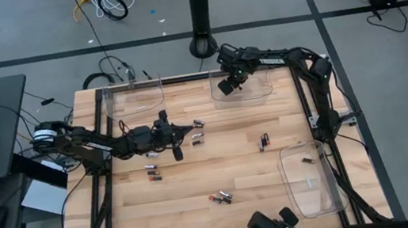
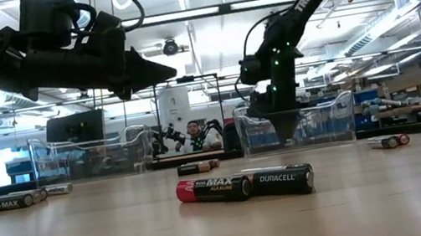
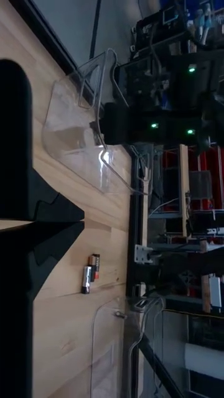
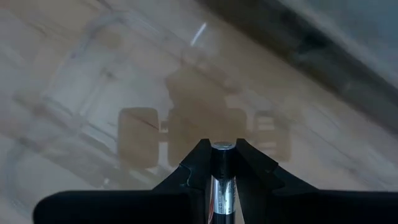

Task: Sort batteries
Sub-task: Put the silver battery into the top right transparent bin, then put the red battery into the top left transparent bin

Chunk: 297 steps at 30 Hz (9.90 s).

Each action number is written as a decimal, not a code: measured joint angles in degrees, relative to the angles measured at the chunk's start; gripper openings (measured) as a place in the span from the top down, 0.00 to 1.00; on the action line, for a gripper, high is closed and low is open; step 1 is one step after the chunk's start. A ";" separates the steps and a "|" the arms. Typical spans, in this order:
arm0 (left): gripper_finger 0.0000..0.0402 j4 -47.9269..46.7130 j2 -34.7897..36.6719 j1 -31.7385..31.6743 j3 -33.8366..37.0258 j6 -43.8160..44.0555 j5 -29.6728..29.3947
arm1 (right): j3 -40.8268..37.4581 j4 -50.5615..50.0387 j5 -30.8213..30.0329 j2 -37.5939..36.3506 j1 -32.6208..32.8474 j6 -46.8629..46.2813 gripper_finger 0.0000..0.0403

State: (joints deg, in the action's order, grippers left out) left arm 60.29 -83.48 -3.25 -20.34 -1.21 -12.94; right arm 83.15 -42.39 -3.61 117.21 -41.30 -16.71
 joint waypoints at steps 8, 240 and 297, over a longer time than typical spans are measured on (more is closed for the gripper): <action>0.99 -0.08 0.00 -0.02 0.00 -3.44 -0.49 | 0.00 0.59 0.74 1.68 -0.08 -0.02 0.85; 0.47 -46.25 -15.94 -13.27 -20.57 -9.05 13.17 | -63.63 94.05 -0.18 -28.35 36.98 18.34 0.98; 0.88 -79.98 17.34 -18.16 -21.05 9.83 -20.96 | -63.63 93.28 -0.18 -28.35 37.05 17.75 0.98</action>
State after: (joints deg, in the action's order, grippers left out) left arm -19.69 -66.14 -21.41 -41.39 8.62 -33.89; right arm 19.53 50.89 -3.79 88.86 -4.25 1.04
